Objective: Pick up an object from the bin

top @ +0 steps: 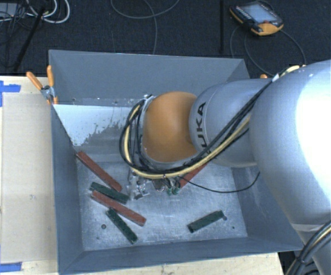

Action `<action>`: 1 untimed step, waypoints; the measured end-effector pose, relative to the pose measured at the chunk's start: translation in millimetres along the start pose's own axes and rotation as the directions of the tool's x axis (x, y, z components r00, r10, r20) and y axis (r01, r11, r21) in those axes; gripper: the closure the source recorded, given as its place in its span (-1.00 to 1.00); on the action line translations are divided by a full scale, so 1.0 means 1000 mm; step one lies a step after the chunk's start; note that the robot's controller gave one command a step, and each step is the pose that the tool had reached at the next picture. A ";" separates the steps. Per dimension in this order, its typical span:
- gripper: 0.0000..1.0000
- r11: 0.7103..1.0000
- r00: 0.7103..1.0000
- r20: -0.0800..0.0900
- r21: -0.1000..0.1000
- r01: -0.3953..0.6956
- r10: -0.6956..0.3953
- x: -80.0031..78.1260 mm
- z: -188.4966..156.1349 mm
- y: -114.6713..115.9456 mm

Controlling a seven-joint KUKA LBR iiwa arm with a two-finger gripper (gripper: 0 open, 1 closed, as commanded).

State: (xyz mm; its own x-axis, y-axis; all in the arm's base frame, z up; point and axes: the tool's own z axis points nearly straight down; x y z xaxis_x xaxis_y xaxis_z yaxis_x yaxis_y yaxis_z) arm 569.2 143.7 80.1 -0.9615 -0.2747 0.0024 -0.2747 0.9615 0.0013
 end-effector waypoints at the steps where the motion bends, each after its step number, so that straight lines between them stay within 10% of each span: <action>1: -1.00 1.000 1.000 0.005 0.001 0.000 0.000 0.000 0.002 0.000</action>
Offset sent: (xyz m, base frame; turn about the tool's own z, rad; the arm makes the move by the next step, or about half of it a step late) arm 0.0000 0.0000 0.0000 0.0000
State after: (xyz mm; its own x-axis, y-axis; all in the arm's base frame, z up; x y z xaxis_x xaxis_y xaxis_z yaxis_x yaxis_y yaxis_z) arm 569.3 143.4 78.0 -0.9615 -0.2746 -0.0021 -0.2746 0.9615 0.0006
